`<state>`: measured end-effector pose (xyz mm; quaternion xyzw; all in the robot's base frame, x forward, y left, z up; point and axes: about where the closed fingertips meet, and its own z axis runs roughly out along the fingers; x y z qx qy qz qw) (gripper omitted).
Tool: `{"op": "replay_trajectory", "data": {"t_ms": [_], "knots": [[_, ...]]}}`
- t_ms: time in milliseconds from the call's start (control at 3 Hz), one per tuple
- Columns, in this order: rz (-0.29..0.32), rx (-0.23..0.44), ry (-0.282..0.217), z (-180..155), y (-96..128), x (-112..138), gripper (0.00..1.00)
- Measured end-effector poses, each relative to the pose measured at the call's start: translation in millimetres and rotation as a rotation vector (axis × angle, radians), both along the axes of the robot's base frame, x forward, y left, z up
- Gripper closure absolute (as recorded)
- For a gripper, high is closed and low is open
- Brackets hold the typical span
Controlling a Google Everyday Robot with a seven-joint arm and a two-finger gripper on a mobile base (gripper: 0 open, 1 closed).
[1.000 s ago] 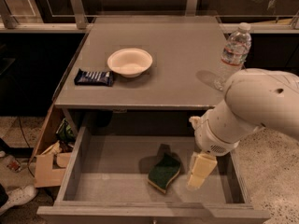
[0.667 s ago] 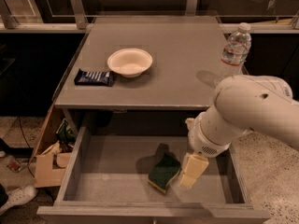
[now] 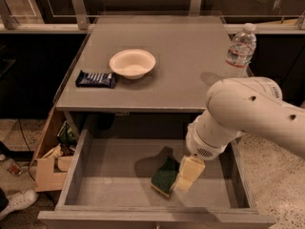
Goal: Pick sponge from top drawer and place on counter
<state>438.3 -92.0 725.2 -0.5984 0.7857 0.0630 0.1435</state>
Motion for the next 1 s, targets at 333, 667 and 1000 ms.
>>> {"op": "replay_trajectory", "data": {"t_ms": [333,667,1000], "knots": [[-0.011,-0.016,0.010,-7.4,4.1,1.6,0.00],[-0.049,-0.033,0.079,-41.3,10.9,5.9,0.00],[-0.062,-0.037,0.124,-61.5,15.0,3.7,0.00]]}}
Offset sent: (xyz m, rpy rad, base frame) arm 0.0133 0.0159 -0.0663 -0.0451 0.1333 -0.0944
